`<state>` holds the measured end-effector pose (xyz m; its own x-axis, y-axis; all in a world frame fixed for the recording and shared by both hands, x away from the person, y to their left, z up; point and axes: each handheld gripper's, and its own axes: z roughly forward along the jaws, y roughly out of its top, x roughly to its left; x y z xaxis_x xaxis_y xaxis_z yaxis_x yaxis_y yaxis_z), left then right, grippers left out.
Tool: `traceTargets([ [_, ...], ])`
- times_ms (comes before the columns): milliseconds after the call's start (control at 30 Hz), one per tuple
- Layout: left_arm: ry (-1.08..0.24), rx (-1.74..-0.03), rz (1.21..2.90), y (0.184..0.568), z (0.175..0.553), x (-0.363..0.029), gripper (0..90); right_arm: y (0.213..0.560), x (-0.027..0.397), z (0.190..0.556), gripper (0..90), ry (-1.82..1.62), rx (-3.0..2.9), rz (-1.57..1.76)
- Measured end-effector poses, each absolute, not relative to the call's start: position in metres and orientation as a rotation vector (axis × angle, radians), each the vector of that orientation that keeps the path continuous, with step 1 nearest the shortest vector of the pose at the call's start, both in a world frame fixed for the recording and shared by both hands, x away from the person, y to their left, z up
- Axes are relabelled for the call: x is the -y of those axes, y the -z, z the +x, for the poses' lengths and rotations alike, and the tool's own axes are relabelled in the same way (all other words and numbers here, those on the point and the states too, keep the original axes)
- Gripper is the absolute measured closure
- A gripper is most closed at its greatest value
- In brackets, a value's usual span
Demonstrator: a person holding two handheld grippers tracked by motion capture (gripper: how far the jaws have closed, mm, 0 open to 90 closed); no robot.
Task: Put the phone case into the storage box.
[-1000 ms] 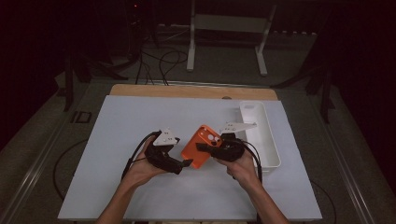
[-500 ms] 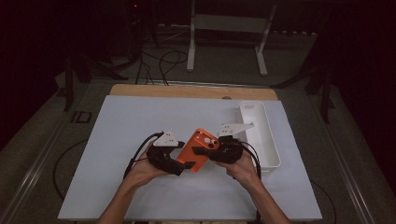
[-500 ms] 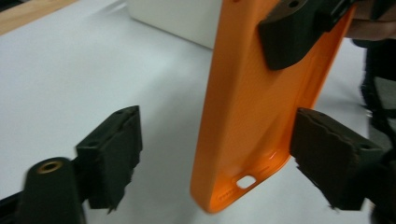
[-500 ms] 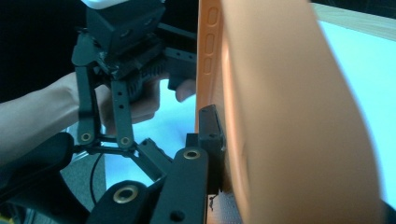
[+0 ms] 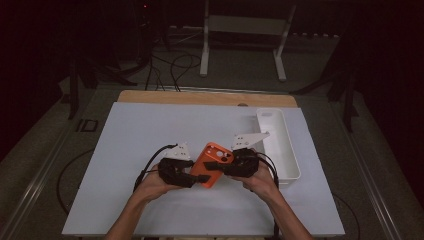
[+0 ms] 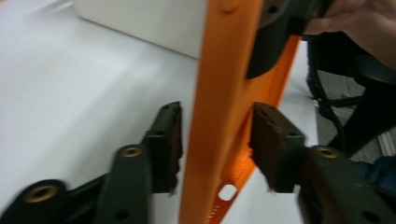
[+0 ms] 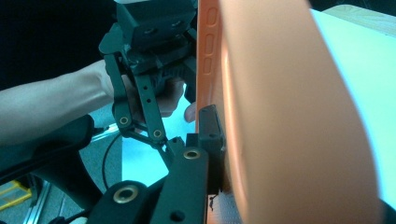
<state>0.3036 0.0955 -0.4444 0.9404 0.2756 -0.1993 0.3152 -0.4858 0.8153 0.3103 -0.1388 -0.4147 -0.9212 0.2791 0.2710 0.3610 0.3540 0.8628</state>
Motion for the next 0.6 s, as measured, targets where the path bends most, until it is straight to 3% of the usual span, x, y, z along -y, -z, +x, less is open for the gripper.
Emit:
traceTargets([
  [233,0.106,-0.388,2.092,0.4463,0.3039,-0.0975,73.6,0.4172,0.1416,0.3134,85.6,1.642,2.486,-0.586],
  [433,0.083,-0.395,2.087,0.4477,0.3031,-0.0986,84.7,0.4177,0.1415,0.314,74.8,1.647,2.474,-0.593],
  [600,0.047,-0.399,2.093,0.4477,0.3008,-0.0967,85.2,0.4189,0.1413,0.3156,67.0,1.65,2.456,-0.63],
])
